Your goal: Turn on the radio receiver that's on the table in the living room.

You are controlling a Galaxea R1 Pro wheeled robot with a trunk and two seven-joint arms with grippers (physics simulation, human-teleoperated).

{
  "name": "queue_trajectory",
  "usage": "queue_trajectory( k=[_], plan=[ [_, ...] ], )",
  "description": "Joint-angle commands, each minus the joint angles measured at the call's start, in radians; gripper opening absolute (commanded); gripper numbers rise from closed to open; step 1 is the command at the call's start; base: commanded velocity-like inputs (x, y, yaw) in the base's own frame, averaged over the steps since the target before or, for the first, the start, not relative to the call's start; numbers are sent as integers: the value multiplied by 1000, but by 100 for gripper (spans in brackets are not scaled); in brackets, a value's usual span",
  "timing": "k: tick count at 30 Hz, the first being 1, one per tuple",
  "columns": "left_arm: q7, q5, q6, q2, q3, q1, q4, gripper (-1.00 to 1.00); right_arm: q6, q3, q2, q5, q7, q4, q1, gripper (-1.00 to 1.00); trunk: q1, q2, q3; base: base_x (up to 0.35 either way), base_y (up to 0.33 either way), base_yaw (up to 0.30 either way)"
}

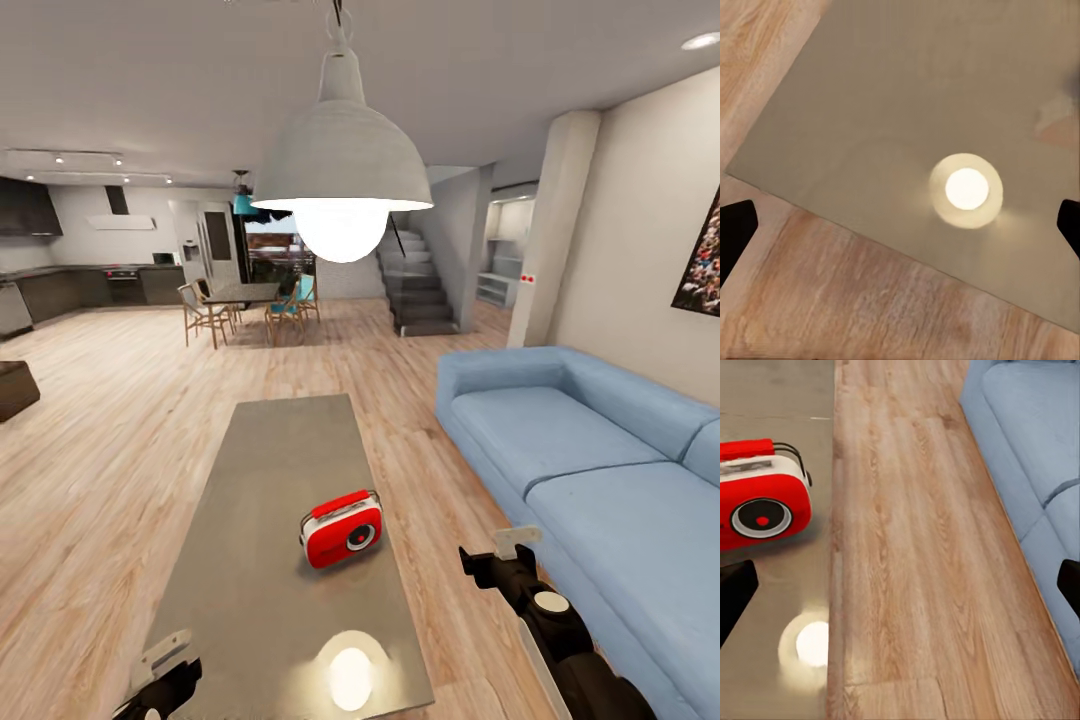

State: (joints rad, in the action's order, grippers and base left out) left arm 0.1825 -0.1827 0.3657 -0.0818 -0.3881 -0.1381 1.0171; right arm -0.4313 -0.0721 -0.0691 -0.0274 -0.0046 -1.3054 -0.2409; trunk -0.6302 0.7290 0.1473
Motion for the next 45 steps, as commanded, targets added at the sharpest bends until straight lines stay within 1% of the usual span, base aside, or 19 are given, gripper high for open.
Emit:
queue_trajectory(
  k=[1,10,27,36,45],
  plan=[
    [0,0,0,0,0,0,0,100,5,0,0,0,0,0,0,100,0,0,0,0,0,294],
    [0,0,0,1,0,0,0,100,21,-1,0,-7,0,-1,0,100,0,0,0,0,0,256],
    [0,0,0,0,0,0,0,100,22,0,0,-3,-2,-2,0,100,0,0,0,0,-6,12],
    [0,0,0,-1,0,0,0,100,22,0,0,-2,0,-1,0,100,0,0,0,0,-203,0],
    [0,0,-1,-1,0,0,0,100,22,-1,0,0,1,-2,0,100,0,0,0,0,-23,248]
  ],
)
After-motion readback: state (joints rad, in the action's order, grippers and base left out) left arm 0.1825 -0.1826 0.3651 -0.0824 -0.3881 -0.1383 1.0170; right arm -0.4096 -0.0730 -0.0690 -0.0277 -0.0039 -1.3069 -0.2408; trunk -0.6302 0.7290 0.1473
